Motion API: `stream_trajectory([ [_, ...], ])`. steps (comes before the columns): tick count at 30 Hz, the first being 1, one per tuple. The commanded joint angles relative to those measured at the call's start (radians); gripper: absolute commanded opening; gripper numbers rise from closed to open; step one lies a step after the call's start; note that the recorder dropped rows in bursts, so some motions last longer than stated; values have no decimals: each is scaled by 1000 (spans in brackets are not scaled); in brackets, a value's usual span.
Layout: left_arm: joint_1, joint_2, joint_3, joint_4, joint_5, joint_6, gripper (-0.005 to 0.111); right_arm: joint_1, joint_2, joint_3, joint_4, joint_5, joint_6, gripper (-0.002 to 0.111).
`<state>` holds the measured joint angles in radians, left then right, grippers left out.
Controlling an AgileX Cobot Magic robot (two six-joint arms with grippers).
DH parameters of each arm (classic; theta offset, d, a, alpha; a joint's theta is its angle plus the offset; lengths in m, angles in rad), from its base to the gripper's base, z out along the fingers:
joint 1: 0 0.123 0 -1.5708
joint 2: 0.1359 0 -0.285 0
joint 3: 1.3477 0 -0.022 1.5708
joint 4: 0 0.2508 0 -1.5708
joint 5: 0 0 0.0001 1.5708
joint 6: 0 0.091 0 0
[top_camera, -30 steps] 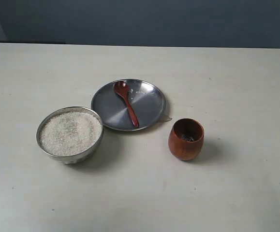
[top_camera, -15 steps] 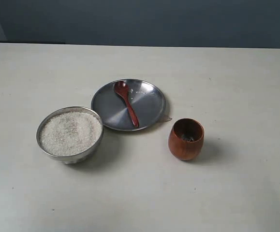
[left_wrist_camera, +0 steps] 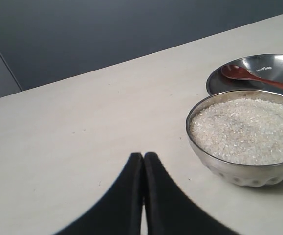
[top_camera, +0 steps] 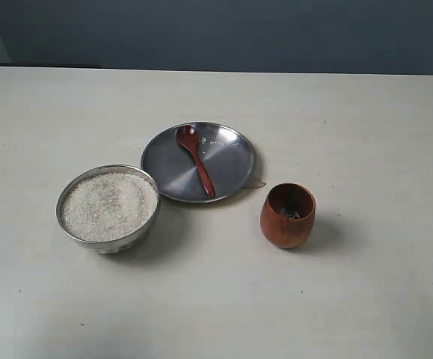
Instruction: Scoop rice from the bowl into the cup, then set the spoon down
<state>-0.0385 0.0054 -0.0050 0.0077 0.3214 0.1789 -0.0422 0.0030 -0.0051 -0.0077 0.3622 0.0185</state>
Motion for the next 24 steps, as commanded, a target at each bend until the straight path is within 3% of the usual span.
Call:
stream_trajectory([
  [1,-3,-5,5,5,-10,-11,0,-5,-3,5,1,-3,1,0],
  [15,-3,-5,5,5,-8,-173,0,-5,-3,5,1,-3,1,0],
  [24,-3,-5,5,5,-8,-173,0,-5,-3,5,1,-3,1,0],
])
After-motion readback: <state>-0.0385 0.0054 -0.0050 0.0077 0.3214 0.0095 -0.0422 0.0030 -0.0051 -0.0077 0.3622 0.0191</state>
